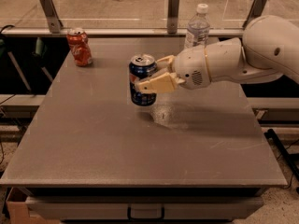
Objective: Move pepsi can near coke can
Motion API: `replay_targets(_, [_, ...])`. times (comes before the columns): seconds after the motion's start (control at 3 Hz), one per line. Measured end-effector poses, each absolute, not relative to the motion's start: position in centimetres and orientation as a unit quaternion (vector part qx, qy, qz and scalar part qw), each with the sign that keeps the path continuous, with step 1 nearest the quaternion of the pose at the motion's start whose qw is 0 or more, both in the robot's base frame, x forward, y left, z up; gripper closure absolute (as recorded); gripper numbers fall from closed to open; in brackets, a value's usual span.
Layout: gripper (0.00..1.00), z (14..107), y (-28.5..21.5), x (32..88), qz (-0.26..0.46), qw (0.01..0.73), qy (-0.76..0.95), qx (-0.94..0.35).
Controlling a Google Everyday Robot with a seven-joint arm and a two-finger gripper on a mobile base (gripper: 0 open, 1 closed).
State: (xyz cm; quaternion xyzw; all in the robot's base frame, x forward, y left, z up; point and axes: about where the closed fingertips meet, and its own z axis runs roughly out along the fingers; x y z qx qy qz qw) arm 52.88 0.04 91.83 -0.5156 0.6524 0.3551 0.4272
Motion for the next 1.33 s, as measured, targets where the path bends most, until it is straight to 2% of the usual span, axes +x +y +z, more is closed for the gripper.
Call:
replay_targets(0.67, [1.00, 92.3, 1.1, 54.7, 0.339, 0.451, 0.647, -0.512])
replay_targets(1.33, [1.00, 93.7, 4.5, 64.0, 0.288, 0.510, 0.640, -0.497])
